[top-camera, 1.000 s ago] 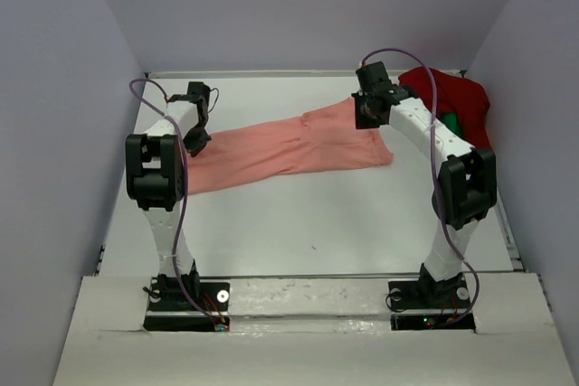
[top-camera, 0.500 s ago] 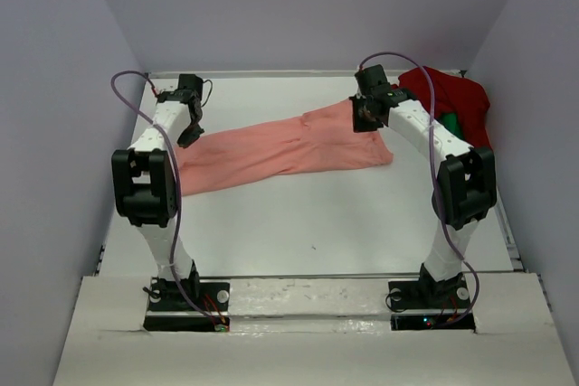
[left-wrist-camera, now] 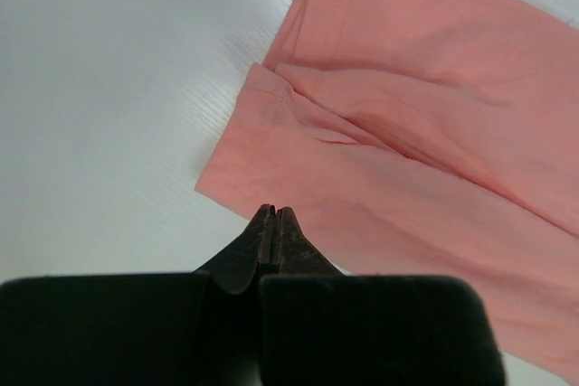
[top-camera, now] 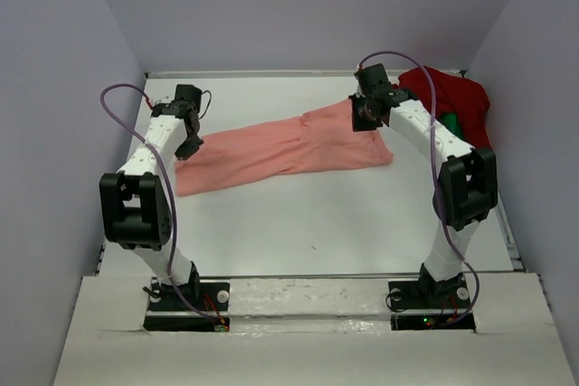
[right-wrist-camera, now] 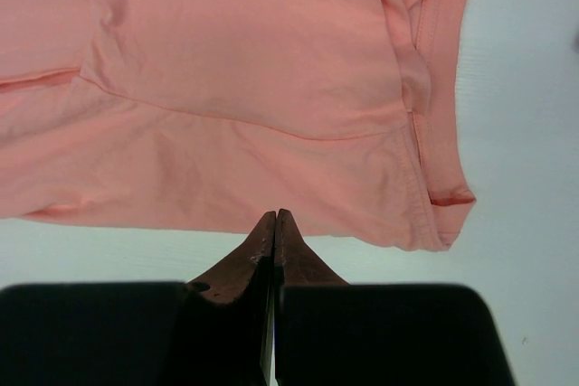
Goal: Fold and stack the t-shirts
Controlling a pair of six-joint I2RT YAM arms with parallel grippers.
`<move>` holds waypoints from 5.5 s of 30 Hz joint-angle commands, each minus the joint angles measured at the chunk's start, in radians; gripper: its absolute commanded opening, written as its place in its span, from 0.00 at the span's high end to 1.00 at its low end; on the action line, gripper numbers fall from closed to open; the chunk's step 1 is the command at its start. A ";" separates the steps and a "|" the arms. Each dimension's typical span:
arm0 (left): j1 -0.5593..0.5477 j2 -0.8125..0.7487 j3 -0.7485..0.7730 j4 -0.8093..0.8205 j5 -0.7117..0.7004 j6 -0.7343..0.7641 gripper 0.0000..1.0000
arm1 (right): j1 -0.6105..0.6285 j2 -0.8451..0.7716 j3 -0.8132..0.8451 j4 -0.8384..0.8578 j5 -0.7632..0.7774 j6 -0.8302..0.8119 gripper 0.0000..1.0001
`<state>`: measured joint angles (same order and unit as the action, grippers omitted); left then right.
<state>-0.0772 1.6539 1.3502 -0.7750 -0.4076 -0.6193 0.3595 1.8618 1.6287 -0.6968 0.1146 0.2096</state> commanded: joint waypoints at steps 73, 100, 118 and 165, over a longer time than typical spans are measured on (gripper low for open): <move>0.005 0.152 0.010 0.066 -0.037 0.006 1.00 | -0.005 -0.150 0.002 0.025 -0.018 -0.022 1.00; 0.070 0.373 0.127 0.097 0.073 0.047 1.00 | -0.005 0.127 0.151 -0.030 0.003 -0.021 1.00; 0.070 0.336 0.075 0.118 0.110 0.043 1.00 | -0.024 0.453 0.513 -0.173 0.062 0.014 1.00; -0.051 0.173 -0.177 0.120 0.403 -0.023 1.00 | -0.090 0.795 0.878 -0.336 -0.113 -0.078 1.00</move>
<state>-0.0551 1.8519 1.2293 -0.5602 -0.0814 -0.6155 0.2722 2.5824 2.4390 -0.9848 0.0605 0.1757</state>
